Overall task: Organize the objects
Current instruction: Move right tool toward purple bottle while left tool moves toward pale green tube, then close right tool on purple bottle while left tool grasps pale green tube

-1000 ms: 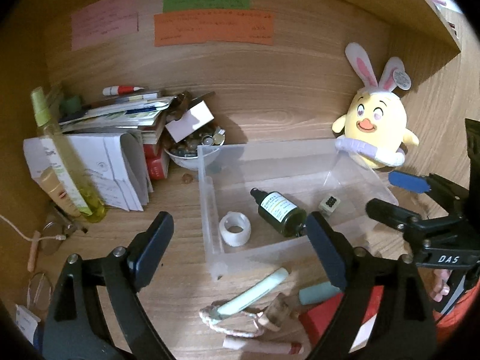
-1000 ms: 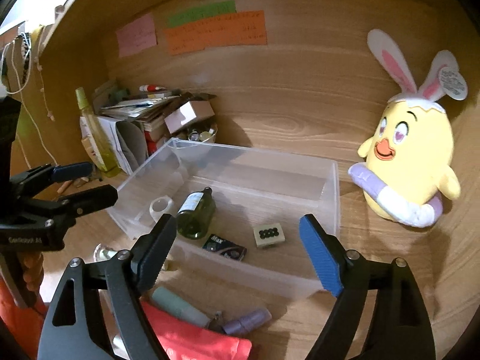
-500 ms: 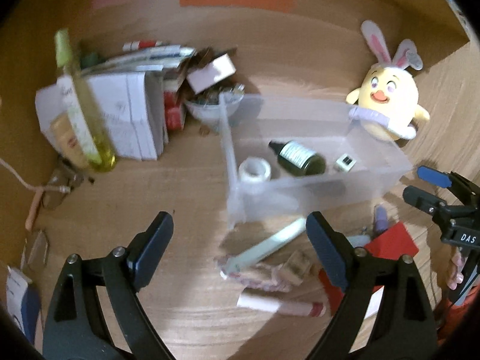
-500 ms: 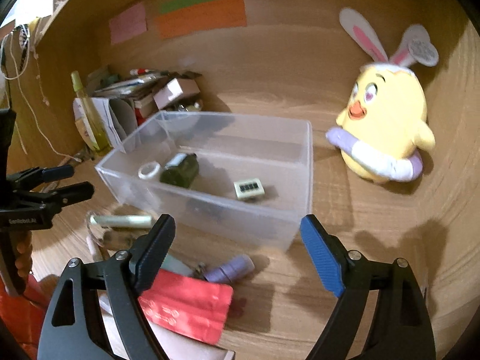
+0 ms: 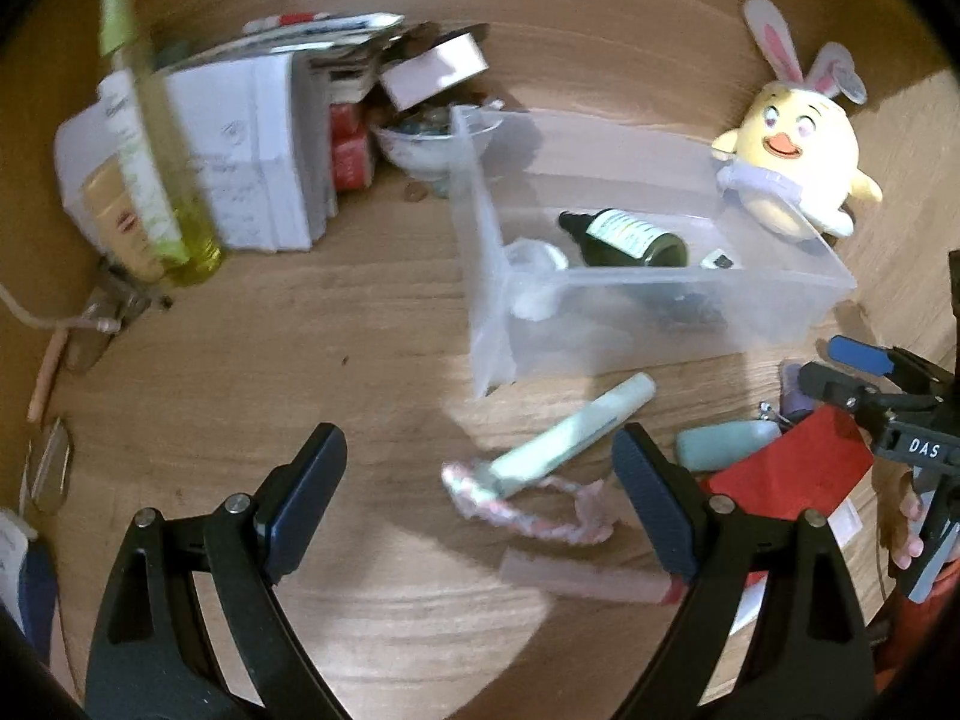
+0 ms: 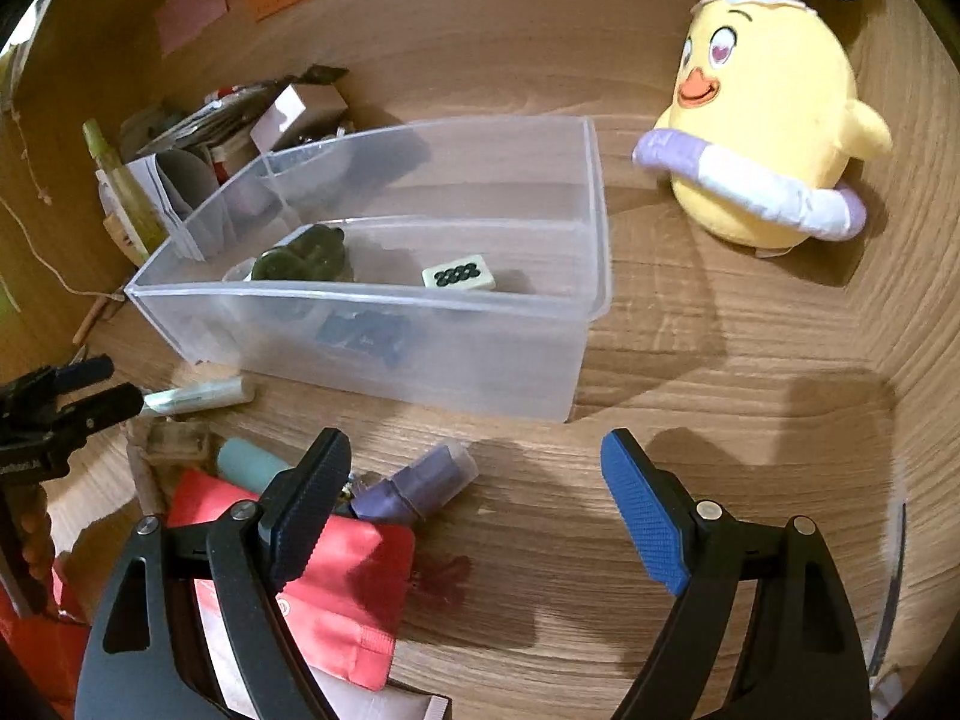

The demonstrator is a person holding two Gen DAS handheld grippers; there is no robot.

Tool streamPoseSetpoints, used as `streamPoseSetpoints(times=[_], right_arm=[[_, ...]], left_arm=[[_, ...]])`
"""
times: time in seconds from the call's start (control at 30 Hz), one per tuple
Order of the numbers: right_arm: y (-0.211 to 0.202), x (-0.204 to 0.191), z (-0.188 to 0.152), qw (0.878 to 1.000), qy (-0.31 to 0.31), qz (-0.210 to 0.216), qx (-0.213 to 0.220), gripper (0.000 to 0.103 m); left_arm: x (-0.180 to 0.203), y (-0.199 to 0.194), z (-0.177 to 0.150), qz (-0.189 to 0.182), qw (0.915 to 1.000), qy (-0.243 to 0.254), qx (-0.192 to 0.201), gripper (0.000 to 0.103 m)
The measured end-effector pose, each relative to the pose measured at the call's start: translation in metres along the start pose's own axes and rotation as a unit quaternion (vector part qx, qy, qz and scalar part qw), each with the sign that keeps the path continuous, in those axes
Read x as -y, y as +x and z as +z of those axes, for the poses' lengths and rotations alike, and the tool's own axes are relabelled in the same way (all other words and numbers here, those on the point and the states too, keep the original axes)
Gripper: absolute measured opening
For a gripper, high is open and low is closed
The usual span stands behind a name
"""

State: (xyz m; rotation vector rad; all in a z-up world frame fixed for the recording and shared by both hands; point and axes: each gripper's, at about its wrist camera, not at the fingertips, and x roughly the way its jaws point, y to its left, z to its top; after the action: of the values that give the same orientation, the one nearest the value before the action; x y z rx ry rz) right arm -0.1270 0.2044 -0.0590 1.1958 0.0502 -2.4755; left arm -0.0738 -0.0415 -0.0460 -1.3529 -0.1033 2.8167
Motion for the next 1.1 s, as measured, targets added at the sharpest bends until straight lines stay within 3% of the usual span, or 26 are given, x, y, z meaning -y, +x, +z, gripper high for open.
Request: streamPoseSetpoints(times=[0.1, 0.33, 0.57, 0.77, 0.97, 1.1], right_arm=[[0.005, -0.004, -0.003, 1.0, -0.005, 0.007, -0.01, 0.082], [0.011, -0.013, -0.007, 0.999, -0.02, 0.021, -0.028, 0.055], [0.011, -0.016, -0.007, 0.999, -0.011, 0.04, -0.029, 0.044], [0.01, -0.02, -0.009, 0.998, -0.014, 0.046, -0.027, 0.028], [0.011, -0.03, -0.007, 0.998, -0.029, 0.045, -0.021, 0.019], [0.009, -0.036, -0.006, 0.998, -0.046, 0.038, -0.022, 0.019]], left_arm=[[0.009, 0.006, 0.005, -0.008, 0.9998, 0.019, -0.003, 0.091], [0.024, 0.026, 0.005, -0.022, 0.9976, 0.058, -0.031, 0.08], [0.02, 0.04, 0.005, -0.047, 0.9961, 0.058, -0.048, 0.072], [0.022, 0.04, 0.003, -0.064, 0.9948, 0.064, -0.049, 0.064], [0.022, 0.034, -0.001, -0.085, 0.9931, 0.06, -0.055, 0.037], [0.019, 0.031, -0.006, -0.076, 0.9937, 0.062, -0.055, 0.032]])
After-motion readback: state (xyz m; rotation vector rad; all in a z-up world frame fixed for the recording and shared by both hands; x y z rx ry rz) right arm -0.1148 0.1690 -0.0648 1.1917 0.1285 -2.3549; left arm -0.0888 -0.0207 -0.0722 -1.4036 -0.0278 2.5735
